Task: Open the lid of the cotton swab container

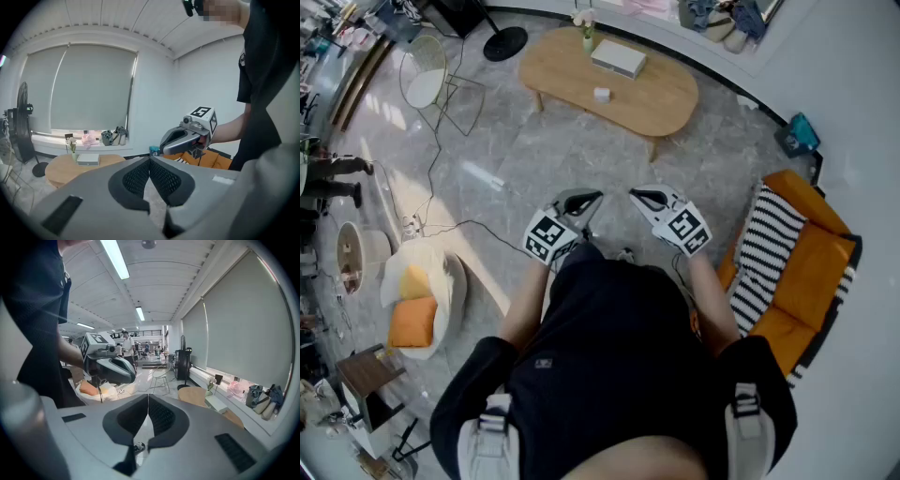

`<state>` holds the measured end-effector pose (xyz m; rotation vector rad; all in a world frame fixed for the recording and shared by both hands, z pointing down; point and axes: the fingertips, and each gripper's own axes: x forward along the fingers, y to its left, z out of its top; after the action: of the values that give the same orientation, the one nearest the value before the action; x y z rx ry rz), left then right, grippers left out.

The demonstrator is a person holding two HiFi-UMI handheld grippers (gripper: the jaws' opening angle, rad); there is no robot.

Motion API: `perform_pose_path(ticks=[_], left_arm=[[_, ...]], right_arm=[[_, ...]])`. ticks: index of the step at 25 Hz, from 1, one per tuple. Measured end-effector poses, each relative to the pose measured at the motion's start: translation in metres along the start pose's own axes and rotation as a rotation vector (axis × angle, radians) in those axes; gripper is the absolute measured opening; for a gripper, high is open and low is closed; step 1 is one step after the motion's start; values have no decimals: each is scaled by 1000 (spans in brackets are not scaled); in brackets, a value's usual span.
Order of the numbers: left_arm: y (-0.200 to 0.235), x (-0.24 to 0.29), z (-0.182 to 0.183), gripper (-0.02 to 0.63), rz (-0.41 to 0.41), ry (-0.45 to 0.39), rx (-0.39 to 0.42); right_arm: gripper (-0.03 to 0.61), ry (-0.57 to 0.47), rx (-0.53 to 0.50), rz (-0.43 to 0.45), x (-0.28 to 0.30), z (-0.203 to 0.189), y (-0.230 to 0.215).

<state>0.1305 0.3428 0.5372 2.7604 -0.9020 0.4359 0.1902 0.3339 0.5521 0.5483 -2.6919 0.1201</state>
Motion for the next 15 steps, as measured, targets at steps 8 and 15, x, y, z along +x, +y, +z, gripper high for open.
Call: perform_pose_path(ticks=[8, 15], left_arm=[[9, -25, -11, 2, 15, 4, -30], [36, -25, -13, 2, -6, -3, -42]], right_arm=[[-3, 21, -6, -3, 10, 6, 11], [-3, 44, 36, -32, 27, 5, 3]])
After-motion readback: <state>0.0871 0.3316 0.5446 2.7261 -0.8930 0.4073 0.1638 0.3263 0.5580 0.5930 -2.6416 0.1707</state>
